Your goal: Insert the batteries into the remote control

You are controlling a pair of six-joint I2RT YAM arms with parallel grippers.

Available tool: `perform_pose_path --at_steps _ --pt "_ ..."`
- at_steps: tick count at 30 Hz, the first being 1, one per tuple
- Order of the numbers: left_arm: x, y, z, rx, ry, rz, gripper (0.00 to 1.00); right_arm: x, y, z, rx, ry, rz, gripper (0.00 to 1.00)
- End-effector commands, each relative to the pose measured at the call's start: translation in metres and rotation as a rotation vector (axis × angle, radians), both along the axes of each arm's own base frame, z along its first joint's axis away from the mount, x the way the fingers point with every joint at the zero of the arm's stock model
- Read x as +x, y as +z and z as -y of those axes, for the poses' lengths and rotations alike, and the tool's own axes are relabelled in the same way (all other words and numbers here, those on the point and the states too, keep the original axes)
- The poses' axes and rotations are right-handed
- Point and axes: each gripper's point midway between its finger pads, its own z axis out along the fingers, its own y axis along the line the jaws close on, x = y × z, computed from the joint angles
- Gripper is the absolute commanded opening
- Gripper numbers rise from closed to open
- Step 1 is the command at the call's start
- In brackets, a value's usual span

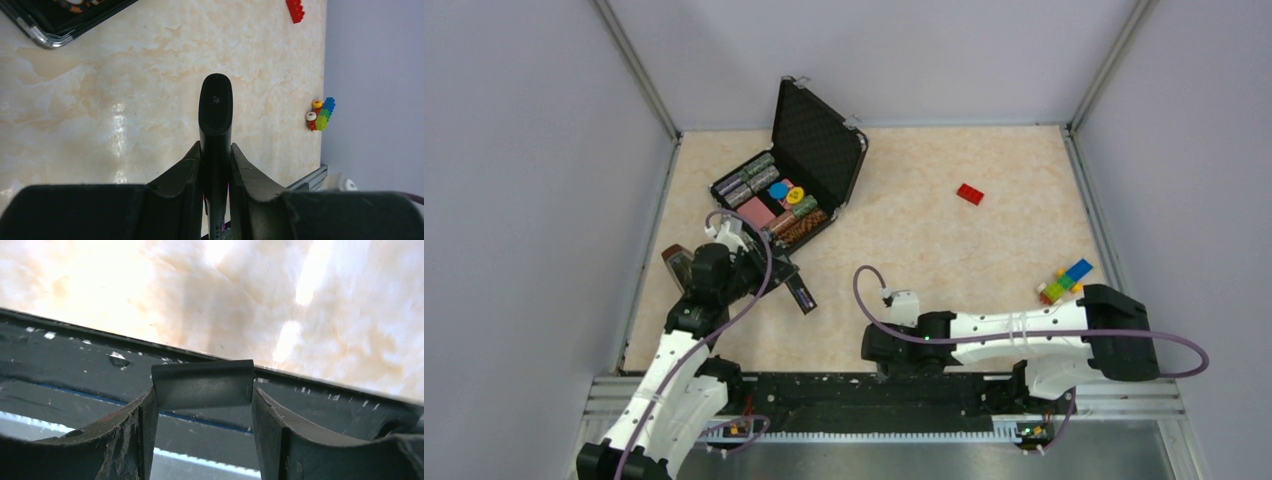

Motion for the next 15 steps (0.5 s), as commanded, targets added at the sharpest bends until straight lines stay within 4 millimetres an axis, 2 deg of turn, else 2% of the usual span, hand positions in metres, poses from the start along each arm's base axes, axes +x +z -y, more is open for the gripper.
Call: perform_pose_path --at_steps 1,5,8,11,15 --pt "0.010 0.019 -0.008 0.064 0.020 0.065 0.00 0.042 0.023 -0.009 -0.074 0.307 0.236 0.60" --pt "0.015 0.027 -0.015 0.074 0.062 0.054 0.00 0.071 0.004 0.003 -0.164 0.517 0.247 0.61" --pt "0.019 0.030 -0.019 0.078 0.093 0.042 0.00 0.088 0.002 0.003 -0.206 0.653 0.252 0.64" --pt "0.024 0.031 -0.023 0.088 0.118 0.033 0.00 0.090 -0.004 -0.004 -0.234 0.803 0.244 0.71" --pt "0.030 0.033 -0.031 0.115 0.146 0.016 0.00 0.095 -0.015 -0.006 -0.304 0.841 0.216 0.81"
